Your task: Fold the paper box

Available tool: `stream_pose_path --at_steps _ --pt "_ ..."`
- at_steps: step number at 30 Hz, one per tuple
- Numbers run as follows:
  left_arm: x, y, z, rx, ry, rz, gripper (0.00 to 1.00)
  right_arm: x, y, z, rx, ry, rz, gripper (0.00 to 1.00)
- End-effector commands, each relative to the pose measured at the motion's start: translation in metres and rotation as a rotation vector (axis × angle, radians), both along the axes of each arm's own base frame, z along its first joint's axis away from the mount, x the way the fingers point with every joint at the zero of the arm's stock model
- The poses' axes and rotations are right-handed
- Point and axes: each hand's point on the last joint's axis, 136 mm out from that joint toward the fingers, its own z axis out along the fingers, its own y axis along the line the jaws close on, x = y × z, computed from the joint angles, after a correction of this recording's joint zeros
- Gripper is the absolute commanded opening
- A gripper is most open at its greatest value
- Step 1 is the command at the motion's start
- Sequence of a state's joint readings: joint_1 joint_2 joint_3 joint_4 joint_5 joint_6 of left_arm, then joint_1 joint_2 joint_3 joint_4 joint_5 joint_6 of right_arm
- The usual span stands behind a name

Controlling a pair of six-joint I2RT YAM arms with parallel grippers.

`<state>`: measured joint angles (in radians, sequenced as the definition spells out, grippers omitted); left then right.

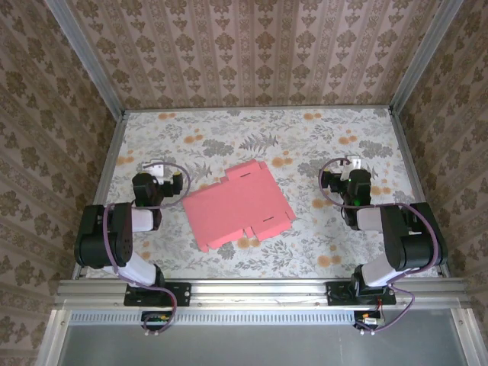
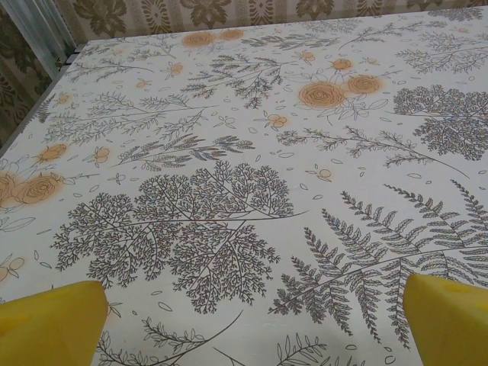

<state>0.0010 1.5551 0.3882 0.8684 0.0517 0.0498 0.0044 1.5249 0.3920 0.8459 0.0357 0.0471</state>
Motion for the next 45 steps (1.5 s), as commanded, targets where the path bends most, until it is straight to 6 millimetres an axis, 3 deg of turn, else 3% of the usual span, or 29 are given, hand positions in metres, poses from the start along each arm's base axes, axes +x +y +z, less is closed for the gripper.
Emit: stream_pose_path --at_steps 1,29,34,38,45 --pt "0.006 0.001 0.012 0.014 -0.045 0.000 1.00 0.005 0.002 0.006 -0.004 -0.014 0.022 1.00" --pt "0.005 0.001 0.014 0.009 -0.050 0.000 1.00 0.005 0.002 0.006 -0.004 -0.017 0.019 1.00" --pt "0.000 0.003 0.032 0.037 -0.059 0.038 1.00 0.002 0.001 0.026 -0.006 -0.002 0.010 1.00" --pt "-0.009 -0.008 0.050 0.082 -0.013 0.051 1.00 -0.009 0.007 0.050 0.019 0.022 0.008 1.00" --pt "-0.037 -0.062 0.090 0.053 0.065 -0.021 1.00 -0.044 0.043 0.077 0.182 0.069 0.050 1.00"
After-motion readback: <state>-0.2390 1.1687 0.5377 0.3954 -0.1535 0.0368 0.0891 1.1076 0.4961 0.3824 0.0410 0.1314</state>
